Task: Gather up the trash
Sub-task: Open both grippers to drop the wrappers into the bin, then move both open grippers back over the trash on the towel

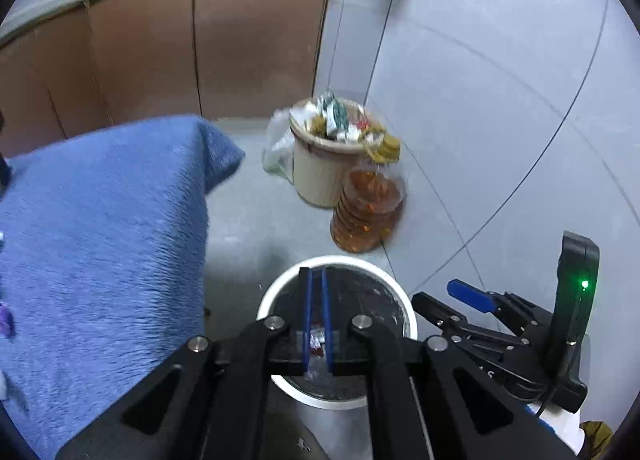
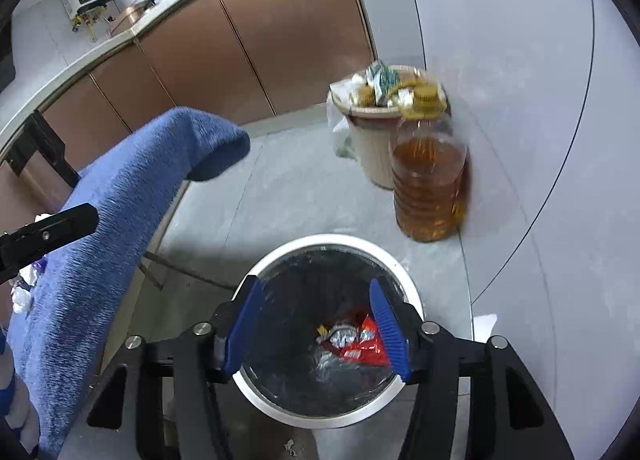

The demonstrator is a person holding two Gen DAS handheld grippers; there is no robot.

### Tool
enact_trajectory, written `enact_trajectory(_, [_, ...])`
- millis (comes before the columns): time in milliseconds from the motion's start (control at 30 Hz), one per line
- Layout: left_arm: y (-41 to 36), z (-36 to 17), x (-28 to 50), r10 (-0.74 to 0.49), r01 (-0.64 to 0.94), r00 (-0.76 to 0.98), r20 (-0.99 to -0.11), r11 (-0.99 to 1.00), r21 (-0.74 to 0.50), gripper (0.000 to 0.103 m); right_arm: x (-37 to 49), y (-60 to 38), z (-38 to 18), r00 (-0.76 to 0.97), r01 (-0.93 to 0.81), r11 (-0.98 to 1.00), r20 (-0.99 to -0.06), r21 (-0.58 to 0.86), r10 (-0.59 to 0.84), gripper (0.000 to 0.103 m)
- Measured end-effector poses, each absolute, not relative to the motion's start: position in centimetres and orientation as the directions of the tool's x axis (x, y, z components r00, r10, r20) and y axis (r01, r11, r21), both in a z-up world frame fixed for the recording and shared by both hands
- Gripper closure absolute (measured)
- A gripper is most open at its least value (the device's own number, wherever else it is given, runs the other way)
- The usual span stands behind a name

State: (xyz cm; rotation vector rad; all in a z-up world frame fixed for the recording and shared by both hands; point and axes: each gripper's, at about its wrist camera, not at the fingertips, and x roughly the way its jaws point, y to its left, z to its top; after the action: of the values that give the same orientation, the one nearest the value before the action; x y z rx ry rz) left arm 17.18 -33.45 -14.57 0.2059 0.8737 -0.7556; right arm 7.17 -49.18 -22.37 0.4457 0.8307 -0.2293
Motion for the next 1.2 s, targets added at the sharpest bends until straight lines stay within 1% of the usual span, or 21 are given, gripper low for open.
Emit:
enact_trajectory(133, [-31.4,-11.6,15.9,-0.531,0.656,0.493,-0.689,0.747,-0.107,0.098,6.8,-48.1,-19.2,0.699,0.339,0.902,-0.713,0.268,-0.051,0.043])
enact_trajectory(267, [-27.3,-8.0,14.7,-0.541,0.612,0.575,-0.614,0.782,-0.117,0.098,5.9,-45.8,-14.5,0.765,0.282,0.929,-0.641,0.242,-0.065,0.040])
enact_trajectory(400, [-23.1,-5.1,13.6,-0.524,0.584,0.628,-0.575,0.806,-0.097,0.098,5.0,-43.0,-10.0,0.824,0.223,0.949,-0.562,0.222,-0.062,0.036])
enact_trajectory(500, [-19.2,-3.3,12.6,-0.512,0.555,0.667,-0.541,0.826,-0.098,0.098,4.3,-40.8,-6.8,0.862,0.174,0.963,-0.504,0.205,-0.049,0.030])
enact_trajectory(567, [-16.5,-2.4,12.1,-0.500,0.530,0.691,-0.522,0.842,-0.104,0.097,3.8,-39.3,-5.0,0.881,0.143,0.971,-0.472,0.193,-0.036,0.017])
enact_trajectory(600, [-15.3,-2.2,11.8,-0.495,0.520,0.700,-0.515,0.847,-0.107,0.091,3.6,-38.4,-4.1,0.890,0.126,0.974,-0.455,0.186,-0.028,0.014])
enact_trajectory(633, [-13.9,-1.8,11.6,-0.486,0.506,0.712,-0.507,0.855,-0.109,0.076,3.4,-37.6,-3.2,0.898,0.110,0.977,-0.439,0.181,-0.020,0.009])
enact_trajectory(667, [-12.3,-1.4,11.2,-0.473,0.488,0.730,-0.494,0.866,-0.109,0.067,3.3,-37.0,-2.7,0.902,0.099,0.979,-0.431,0.179,-0.013,0.004])
enact_trajectory(700, [-11.2,-1.1,10.8,-0.461,0.472,0.745,-0.482,0.875,-0.107,0.052,3.1,-36.1,-2.0,0.908,0.081,0.981,-0.418,0.177,0.000,0.002])
enact_trajectory(733, [-9.5,-0.7,10.3,-0.442,0.450,0.769,-0.462,0.887,-0.101,0.048,3.0,-35.2,-1.3,0.913,0.067,0.982,-0.408,0.174,0.010,0.000])
enact_trajectory(833, [-5.7,-0.1,9.4,-0.398,0.399,0.811,-0.428,0.912,-0.093,0.047,2.7,-33.0,0.3,0.923,0.026,0.986,-0.383,0.164,0.040,0.000])
enact_trajectory(933, [-2.2,0.2,8.7,-0.362,0.349,0.840,-0.404,0.931,-0.108,0.043,2.5,-31.0,1.6,0.930,-0.016,0.989,-0.361,0.144,0.067,0.000])
enact_trajectory(1000, [0.6,0.2,8.3,-0.336,0.314,0.857,-0.389,0.942,-0.122,0.043,2.3,-29.7,2.1,0.934,-0.044,0.991,-0.346,0.129,0.087,0.000])
enact_trajectory(1200, [7.1,-0.9,8.3,-0.273,0.247,0.878,-0.392,0.962,-0.116,0.043,3.0,-25.2,2.9,0.928,-0.150,0.985,-0.331,0.087,0.170,0.000])
